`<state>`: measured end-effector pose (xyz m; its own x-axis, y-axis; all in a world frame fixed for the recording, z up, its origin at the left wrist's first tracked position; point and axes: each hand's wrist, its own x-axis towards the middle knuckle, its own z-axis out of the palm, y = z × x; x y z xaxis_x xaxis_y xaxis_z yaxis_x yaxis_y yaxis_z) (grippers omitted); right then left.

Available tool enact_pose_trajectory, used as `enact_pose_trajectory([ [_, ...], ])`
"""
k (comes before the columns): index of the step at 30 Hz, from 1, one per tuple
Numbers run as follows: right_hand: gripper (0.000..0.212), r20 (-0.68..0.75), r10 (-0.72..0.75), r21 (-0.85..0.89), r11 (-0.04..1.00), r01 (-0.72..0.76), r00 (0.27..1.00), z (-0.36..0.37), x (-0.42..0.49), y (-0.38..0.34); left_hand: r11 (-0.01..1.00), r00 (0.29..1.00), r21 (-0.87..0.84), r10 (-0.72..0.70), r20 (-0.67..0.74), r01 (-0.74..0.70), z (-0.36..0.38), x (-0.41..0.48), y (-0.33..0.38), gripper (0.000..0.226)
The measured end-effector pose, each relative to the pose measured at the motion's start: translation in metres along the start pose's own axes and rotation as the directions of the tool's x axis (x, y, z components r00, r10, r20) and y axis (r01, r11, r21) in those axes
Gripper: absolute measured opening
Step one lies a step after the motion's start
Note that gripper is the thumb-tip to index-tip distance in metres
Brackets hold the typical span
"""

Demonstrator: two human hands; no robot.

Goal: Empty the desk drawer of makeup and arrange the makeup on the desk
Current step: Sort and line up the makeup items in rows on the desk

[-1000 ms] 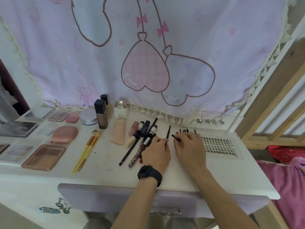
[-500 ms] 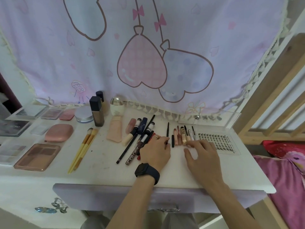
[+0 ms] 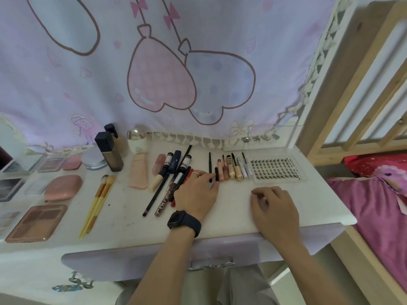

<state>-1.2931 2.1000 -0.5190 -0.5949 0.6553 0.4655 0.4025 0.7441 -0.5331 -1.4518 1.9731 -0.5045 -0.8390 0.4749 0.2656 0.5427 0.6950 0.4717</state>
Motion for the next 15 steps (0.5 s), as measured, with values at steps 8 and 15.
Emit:
enact_pose_trajectory([
  [8,0.008,-0.013,-0.013,0.002,1.0,0.013,1.0,0.0015,0.0002,0.0027,0.999,0.999,-0.012,0.049,0.0,-0.049,-0.0002,0.0013,0.0026,0.031],
  [15,0.008,-0.025,-0.001,0.011,1.0,0.001,1.0,0.0028,-0.0006,0.0028,0.999,0.998,-0.015,0.051,0.035,-0.051,-0.0038,0.0004,0.0049,0.028],
])
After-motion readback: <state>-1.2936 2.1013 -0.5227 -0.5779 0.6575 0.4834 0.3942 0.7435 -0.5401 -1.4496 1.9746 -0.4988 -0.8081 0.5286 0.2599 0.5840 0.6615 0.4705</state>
